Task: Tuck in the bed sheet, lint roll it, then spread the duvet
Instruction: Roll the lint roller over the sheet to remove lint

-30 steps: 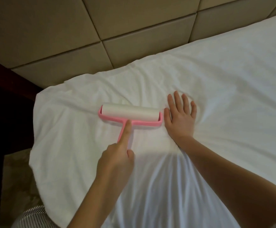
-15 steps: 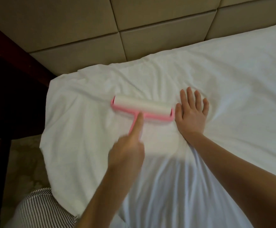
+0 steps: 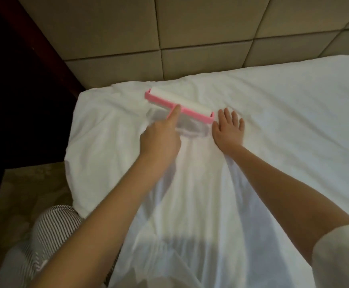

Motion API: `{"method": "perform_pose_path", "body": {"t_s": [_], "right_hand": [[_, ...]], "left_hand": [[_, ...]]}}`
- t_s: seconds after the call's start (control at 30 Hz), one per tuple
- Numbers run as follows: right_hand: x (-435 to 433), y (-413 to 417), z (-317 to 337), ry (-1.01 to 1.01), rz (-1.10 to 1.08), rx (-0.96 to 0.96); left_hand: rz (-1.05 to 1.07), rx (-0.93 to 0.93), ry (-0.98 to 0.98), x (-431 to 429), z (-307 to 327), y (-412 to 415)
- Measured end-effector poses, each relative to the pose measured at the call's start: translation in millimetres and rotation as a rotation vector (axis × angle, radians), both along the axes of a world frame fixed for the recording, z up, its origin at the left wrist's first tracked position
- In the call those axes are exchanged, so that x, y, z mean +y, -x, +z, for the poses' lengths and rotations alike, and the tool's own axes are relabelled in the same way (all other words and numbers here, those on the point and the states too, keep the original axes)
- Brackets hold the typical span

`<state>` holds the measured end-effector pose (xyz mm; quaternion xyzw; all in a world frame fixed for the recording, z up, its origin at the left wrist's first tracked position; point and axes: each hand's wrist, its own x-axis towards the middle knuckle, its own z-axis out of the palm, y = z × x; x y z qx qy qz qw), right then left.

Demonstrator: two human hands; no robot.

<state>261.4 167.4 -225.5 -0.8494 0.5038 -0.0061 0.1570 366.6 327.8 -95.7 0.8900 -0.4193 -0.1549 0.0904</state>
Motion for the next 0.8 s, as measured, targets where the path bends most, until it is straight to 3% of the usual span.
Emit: {"method": "perform_pose_path", "body": {"t_s": [0.1, 0.2, 0.5, 0.73, 0.8], "right_hand": [[14, 8, 17, 0.083, 0.09, -0.001], [36, 11, 30, 0.109, 0.221, 0.015], [122, -10, 23, 0.021, 0.434, 0.042], [149, 8, -9, 0.035, 0.426, 0.045], [149, 7, -8, 0.037, 0.426, 0.038]], "left_hand": [[0.105, -0.076, -0.041, 87, 8, 33], [0.203, 0.064, -0.213, 137, -7, 37], [0.248, 0.233, -0.076, 56, -41, -55], [0.257, 0.177, -0.204, 163, -56, 57], [0.222, 0.217, -0.232, 172, -51, 55]]}}
